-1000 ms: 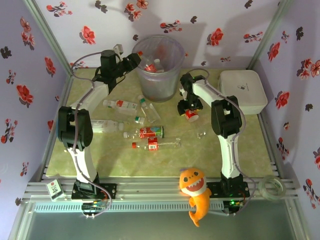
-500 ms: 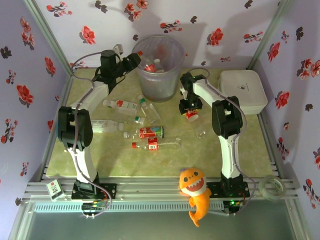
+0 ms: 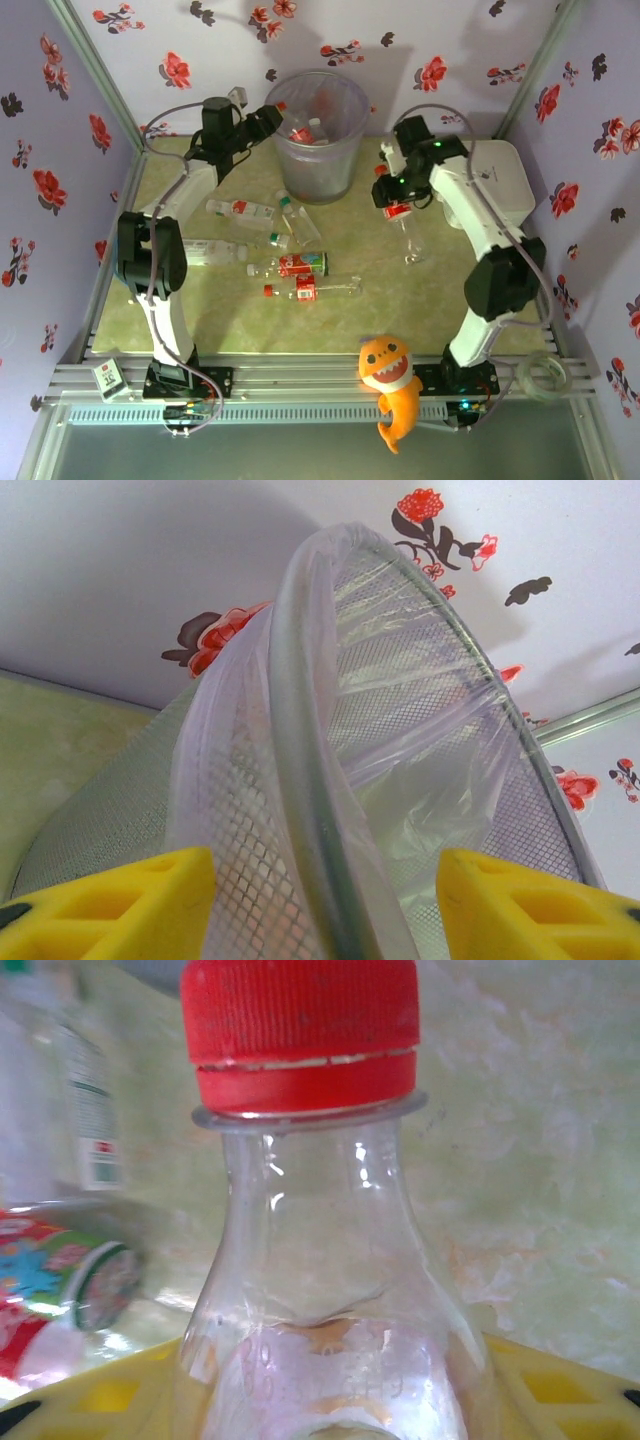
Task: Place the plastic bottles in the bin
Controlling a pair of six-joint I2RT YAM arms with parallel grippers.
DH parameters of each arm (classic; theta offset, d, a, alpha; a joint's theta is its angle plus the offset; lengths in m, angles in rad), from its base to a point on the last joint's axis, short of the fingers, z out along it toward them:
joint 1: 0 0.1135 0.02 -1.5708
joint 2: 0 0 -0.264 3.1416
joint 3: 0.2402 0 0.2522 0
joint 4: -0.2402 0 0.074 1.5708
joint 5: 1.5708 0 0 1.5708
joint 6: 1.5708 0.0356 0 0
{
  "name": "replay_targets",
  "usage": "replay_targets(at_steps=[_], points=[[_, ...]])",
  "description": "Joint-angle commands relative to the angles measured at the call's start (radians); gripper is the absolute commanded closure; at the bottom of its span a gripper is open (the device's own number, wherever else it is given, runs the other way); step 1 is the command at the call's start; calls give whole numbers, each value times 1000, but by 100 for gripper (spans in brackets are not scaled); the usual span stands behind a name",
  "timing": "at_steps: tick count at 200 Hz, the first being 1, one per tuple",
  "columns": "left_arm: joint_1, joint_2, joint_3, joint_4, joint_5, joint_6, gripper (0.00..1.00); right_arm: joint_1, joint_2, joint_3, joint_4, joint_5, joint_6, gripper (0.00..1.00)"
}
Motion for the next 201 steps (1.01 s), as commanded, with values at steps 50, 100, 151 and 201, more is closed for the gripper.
replay_targets(at_steps=[50, 100, 151, 201], points=[[2, 57, 17, -158, 27, 63, 39, 28, 31, 371, 206, -178, 19, 60], [-3, 73, 42, -179, 29, 68, 39, 59, 282, 747, 445, -173, 120, 62], [-9, 87, 48, -182, 28, 69, 39, 90, 495, 994, 664, -190, 256, 62], [-11, 91, 50, -184, 28, 68, 39, 91, 580, 987, 804, -209, 348, 63]])
